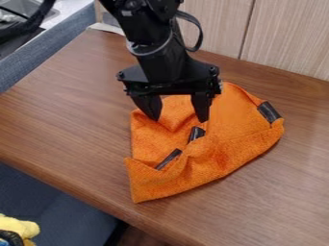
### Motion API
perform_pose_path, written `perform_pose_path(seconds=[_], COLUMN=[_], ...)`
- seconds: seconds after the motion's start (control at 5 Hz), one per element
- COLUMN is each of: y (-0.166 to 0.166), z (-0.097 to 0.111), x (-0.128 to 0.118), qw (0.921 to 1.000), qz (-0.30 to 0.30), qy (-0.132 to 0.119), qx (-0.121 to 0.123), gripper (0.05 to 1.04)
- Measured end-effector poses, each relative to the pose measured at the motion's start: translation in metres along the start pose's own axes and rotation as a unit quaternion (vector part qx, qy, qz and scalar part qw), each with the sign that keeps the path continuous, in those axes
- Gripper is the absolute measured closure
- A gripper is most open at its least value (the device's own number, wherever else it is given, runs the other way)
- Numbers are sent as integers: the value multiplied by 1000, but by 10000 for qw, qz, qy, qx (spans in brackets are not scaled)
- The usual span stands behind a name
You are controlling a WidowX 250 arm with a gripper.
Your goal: Unfold the cloth from right to the left
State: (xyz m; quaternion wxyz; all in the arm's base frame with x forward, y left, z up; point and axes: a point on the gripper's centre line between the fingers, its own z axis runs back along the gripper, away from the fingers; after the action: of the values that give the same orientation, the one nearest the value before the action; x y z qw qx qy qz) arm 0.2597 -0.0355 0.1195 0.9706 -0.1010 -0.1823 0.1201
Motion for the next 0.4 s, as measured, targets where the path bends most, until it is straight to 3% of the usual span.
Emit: perform_pose_path(seconds=[0.4], y=[3], z=[-9], x=[1], qw=[9994], qz=[326], qy=[67], qx=[-107], gripper=[82])
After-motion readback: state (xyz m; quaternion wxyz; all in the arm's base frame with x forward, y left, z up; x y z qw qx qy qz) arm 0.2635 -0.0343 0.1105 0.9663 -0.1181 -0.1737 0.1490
